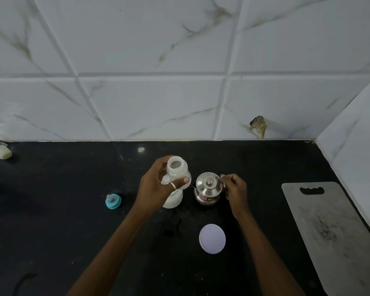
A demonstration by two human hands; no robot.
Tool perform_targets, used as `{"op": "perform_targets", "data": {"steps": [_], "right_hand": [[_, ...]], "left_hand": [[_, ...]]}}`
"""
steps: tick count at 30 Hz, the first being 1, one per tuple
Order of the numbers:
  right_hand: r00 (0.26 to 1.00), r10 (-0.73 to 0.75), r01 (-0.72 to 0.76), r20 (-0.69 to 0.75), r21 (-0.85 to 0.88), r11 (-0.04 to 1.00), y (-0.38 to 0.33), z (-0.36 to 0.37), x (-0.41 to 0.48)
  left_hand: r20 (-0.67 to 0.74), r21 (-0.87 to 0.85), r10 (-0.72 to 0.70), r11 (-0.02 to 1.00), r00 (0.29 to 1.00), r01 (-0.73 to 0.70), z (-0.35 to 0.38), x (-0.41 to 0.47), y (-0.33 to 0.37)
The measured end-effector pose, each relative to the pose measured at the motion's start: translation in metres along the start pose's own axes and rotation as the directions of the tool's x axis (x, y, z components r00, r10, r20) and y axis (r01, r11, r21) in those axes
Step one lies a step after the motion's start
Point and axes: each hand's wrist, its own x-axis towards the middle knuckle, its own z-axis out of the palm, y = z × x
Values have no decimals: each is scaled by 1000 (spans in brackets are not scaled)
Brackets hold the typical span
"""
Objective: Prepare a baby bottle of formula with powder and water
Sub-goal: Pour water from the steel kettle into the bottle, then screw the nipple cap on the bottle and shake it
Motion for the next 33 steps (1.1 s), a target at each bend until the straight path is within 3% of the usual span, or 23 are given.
{"op": "perform_targets", "data": {"steps": [10, 15, 23, 33], "right_hand": [[964, -242, 215, -114, -210, 954, -46, -5, -24], [926, -375, 355, -43, -241, 903, -93, 10, -52], [890, -438, 456, 125, -202, 867, -150, 56, -95], [822, -428, 539, 376, -269, 798, -141, 143, -122]], "left_hand": [[-11, -24, 40, 999, 999, -40, -1, -12, 20], [-40, -34, 45, 998, 998, -46, -15, -32, 38], [-144, 48, 78, 996, 986, -72, -70, -64, 60], [-239, 86, 24, 996, 971, -4, -147, -71, 30]]}}
